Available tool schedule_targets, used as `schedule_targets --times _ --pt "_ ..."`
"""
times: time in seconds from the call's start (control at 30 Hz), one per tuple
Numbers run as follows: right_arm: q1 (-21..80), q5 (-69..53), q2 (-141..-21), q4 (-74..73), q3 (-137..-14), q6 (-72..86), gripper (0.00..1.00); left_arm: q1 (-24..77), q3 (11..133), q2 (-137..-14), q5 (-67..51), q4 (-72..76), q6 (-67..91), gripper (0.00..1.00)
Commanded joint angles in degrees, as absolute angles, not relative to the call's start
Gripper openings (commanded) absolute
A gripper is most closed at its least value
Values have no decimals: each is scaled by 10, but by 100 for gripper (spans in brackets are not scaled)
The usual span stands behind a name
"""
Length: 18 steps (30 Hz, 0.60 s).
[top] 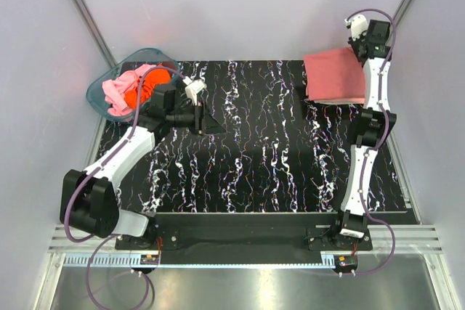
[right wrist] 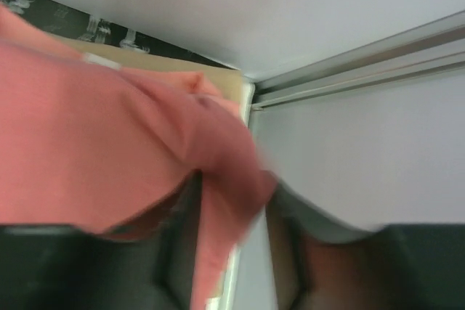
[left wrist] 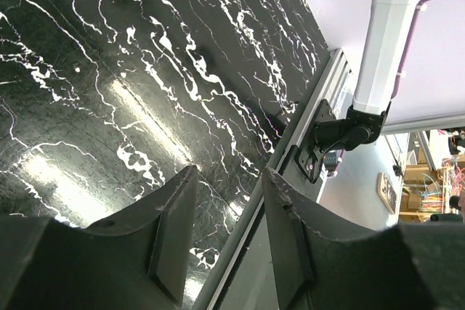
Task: Fold and stack the t-shirts
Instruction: Neatly place the folded tshirt to the corner, then reset both grippers
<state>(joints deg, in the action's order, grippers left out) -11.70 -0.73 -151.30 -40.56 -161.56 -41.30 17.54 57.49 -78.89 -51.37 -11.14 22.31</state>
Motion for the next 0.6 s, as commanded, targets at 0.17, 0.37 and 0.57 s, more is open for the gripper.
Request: schedule_targets --times 0.17,0.37,0.57 --pt "-129 70 -1440 -258 -1592 -369 89 173 585 -777 -504 -105 203 47" --pt "-115 104 -1320 -326 -1503 -188 100 170 596 -752 -481 -117 191 48" --pt "-107 2 -1128 -510 -1365 90 100 147 624 -719 -418 -144 173 99"
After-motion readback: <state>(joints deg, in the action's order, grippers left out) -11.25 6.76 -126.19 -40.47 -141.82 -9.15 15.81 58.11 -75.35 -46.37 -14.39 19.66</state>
